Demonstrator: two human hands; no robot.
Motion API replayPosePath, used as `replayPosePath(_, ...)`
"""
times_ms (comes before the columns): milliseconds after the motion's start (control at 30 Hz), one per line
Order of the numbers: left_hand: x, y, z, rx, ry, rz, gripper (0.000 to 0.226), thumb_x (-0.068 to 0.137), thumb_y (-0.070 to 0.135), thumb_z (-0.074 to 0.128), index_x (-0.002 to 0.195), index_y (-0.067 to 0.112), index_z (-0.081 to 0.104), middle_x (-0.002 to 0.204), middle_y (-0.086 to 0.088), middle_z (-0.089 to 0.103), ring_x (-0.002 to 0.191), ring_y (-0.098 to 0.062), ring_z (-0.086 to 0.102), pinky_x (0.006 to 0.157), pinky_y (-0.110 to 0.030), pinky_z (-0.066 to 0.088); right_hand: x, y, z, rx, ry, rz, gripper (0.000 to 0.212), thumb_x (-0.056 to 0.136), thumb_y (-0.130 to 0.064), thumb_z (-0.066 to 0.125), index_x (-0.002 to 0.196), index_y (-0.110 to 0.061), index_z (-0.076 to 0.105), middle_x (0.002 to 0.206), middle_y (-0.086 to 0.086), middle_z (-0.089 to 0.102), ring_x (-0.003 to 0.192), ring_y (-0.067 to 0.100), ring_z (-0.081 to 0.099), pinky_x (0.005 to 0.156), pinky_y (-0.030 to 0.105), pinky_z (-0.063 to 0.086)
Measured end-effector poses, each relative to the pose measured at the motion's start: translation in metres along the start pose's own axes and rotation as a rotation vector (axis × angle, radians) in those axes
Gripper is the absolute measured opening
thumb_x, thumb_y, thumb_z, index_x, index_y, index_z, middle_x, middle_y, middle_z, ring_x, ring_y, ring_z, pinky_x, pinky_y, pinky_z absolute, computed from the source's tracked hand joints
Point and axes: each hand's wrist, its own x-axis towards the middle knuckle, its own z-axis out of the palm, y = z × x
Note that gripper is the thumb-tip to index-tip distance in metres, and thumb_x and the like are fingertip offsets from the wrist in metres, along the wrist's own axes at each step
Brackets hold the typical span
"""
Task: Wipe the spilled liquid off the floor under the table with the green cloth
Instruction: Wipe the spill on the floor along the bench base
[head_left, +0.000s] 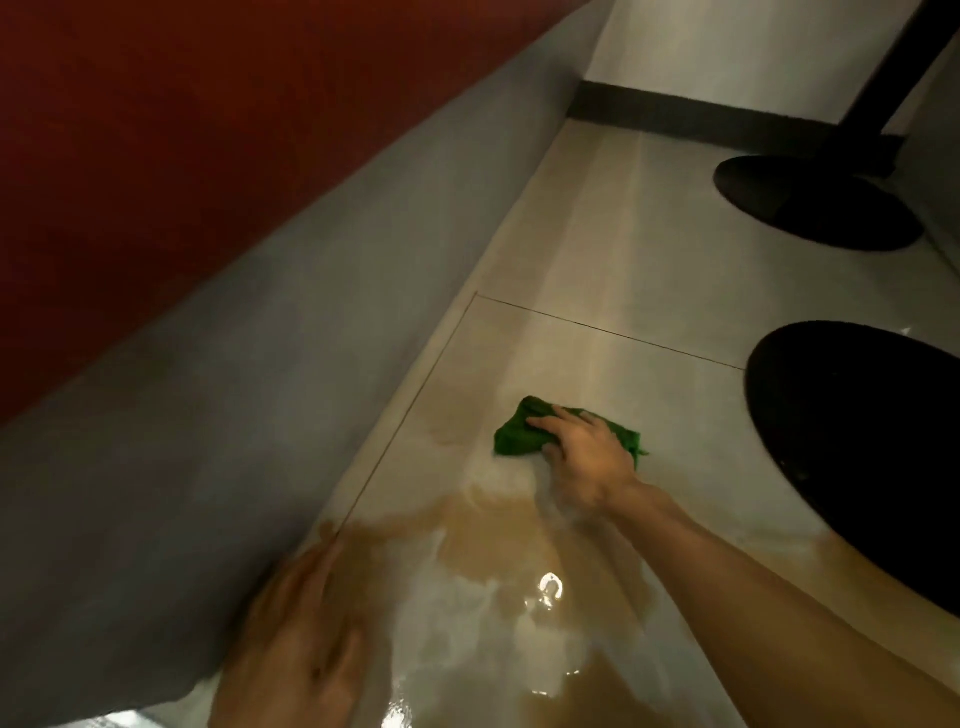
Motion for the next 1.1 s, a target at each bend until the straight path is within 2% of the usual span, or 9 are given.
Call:
replayPosePath(67, -0.021, -0.009, -0.003, 0.033, 0.005, -0.052, 0.067, 0.086, 0.054, 0.036, 0.124, 0.004, 0.06, 0.129, -0.012, 0.059, 0.113, -0.028, 0.052, 0.103, -0.019, 0.026, 0.015, -0.023, 0.008, -0.021, -0.03, -0.093, 0.042, 0.1, -0.029, 0.041, 0.141, -0.04, 0.04, 0.157, -0.004, 0.026, 0.144, 0.028, 0.02, 0.117, 0.049, 0.019)
replayPosePath(133, -0.035, -0.018, 0.002, 0.125, -0.039, -0.085, 0.065, 0.091, 0.05, 0.033, 0.122, -0.002, 0.057, 0.126, -0.019, 0.058, 0.112, -0.036, 0.054, 0.102, -0.023, 0.028, 0.021, -0.049, 0.02, -0.022, -0.046, -0.164, 0.04, 0.1, -0.032, 0.039, 0.139, -0.041, 0.043, 0.157, -0.005, 0.026, 0.144, 0.029, 0.02, 0.117, 0.049, 0.018)
replayPosePath(267, -0.044, -0.03, 0.015, 0.217, -0.148, -0.154, 0.061, 0.071, 0.034, 0.048, 0.115, -0.006, 0.062, 0.124, -0.028, 0.057, 0.108, -0.042, 0.059, 0.093, -0.04, 0.038, 0.015, -0.1, 0.04, -0.018, -0.081, -0.247, 0.04, 0.1, -0.034, 0.039, 0.139, -0.041, 0.043, 0.158, -0.005, 0.023, 0.145, 0.031, 0.016, 0.117, 0.052, 0.014)
replayPosePath(433, -0.043, -0.034, 0.003, 0.254, -0.145, -0.177, 0.062, 0.07, 0.033, 0.046, 0.113, -0.007, 0.064, 0.125, -0.028, 0.057, 0.105, -0.043, 0.062, 0.089, -0.037, 0.036, -0.012, -0.148, 0.058, -0.047, -0.143, -0.31, 0.043, 0.099, -0.032, 0.038, 0.142, -0.038, 0.039, 0.159, -0.007, 0.017, 0.147, 0.031, 0.009, 0.117, 0.056, 0.005)
replayPosePath(567, -0.043, -0.036, 0.0, 0.234, -0.169, -0.162, 0.064, 0.068, 0.035, 0.046, 0.116, -0.004, 0.064, 0.13, -0.022, 0.056, 0.111, -0.038, 0.06, 0.088, -0.037, 0.038, -0.034, -0.146, 0.064, -0.062, -0.155, -0.387, 0.043, 0.099, -0.034, 0.037, 0.142, -0.04, 0.037, 0.16, -0.008, 0.015, 0.147, 0.031, 0.006, 0.117, 0.056, 0.002)
replayPosePath(733, -0.046, -0.045, 0.0, 0.237, -0.218, -0.137, 0.069, 0.073, 0.04, 0.045, 0.128, 0.001, 0.057, 0.137, -0.015, 0.052, 0.121, -0.03, 0.054, 0.095, -0.033, 0.035, -0.062, -0.137, 0.068, -0.16, -0.28, -0.569, 0.041, 0.102, -0.037, 0.032, 0.142, -0.047, 0.033, 0.16, -0.013, 0.009, 0.148, 0.025, -0.001, 0.119, 0.052, -0.001)
replayPosePath(833, -0.048, -0.042, -0.002, 0.244, -0.226, -0.131, 0.069, 0.074, 0.044, 0.043, 0.126, 0.002, 0.059, 0.135, -0.012, 0.055, 0.122, -0.023, 0.047, 0.091, -0.035, 0.047, -0.05, -0.127, 0.061, -0.227, -0.293, -0.647, 0.042, 0.101, -0.04, 0.034, 0.142, -0.049, 0.032, 0.159, -0.014, 0.013, 0.148, 0.022, 0.005, 0.119, 0.049, 0.007)
replayPosePath(967, -0.044, -0.041, -0.004, 0.225, -0.198, -0.146, 0.065, 0.076, 0.044, 0.043, 0.12, 0.0, 0.063, 0.131, -0.014, 0.058, 0.118, -0.021, 0.044, 0.08, -0.041, 0.053, -0.022, -0.126, 0.052, -0.147, -0.201, -0.512, 0.042, 0.097, -0.039, 0.043, 0.138, -0.05, 0.039, 0.158, -0.011, 0.021, 0.146, 0.023, 0.013, 0.118, 0.05, 0.013)
replayPosePath(1100, -0.046, -0.042, -0.004, 0.253, -0.231, -0.137, 0.064, 0.078, 0.044, 0.042, 0.121, 0.003, 0.063, 0.132, -0.011, 0.058, 0.118, -0.023, 0.054, 0.082, -0.038, 0.052, -0.036, -0.142, 0.062, -0.109, -0.2, -0.438, 0.04, 0.098, -0.039, 0.042, 0.137, -0.048, 0.04, 0.159, -0.009, 0.018, 0.148, 0.026, 0.006, 0.118, 0.056, 0.003)
